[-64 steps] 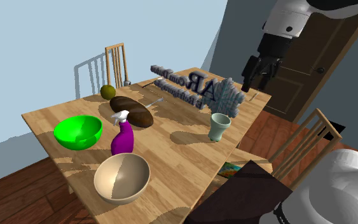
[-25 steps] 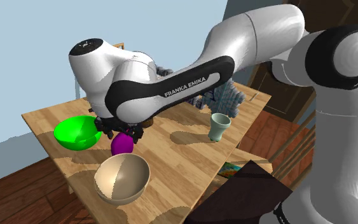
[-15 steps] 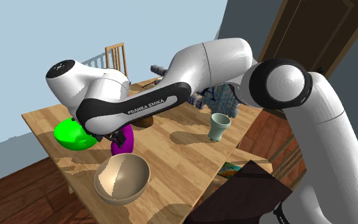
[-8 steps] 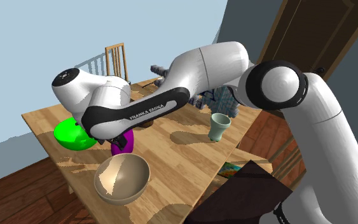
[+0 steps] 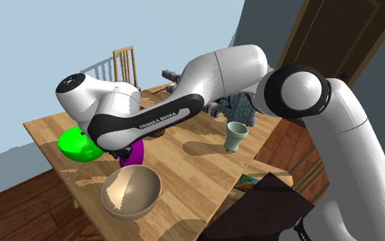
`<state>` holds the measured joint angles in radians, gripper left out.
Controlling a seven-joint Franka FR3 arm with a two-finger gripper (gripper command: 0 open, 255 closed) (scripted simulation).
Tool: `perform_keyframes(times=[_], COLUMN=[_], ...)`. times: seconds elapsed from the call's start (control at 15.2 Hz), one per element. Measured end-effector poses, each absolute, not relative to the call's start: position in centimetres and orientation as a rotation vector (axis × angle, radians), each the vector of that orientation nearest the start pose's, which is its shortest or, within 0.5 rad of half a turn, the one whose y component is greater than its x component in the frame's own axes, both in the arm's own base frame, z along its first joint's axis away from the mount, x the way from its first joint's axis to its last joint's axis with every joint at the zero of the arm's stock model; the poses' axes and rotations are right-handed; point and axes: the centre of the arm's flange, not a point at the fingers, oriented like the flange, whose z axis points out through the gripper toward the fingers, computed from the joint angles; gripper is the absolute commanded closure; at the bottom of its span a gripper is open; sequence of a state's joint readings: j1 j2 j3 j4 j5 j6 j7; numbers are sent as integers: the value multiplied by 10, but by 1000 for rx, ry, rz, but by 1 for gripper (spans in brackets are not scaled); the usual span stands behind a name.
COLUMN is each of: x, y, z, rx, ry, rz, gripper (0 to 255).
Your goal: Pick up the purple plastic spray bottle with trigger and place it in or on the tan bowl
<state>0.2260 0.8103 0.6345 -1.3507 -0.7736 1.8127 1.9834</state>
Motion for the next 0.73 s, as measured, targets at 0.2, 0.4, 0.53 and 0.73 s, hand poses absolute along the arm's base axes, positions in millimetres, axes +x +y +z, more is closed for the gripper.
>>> perform_keyframes(times=[0.2, 0.4, 0.53, 0.73], x=[578, 578, 578, 577], y=[426, 426, 426, 426], z=[289, 289, 295, 309], rx=[-2949, -2949, -2949, -2949], ry=[1559, 1559, 1560, 1560], rz=[-405, -405, -405, -405], gripper=[255, 255, 255, 255])
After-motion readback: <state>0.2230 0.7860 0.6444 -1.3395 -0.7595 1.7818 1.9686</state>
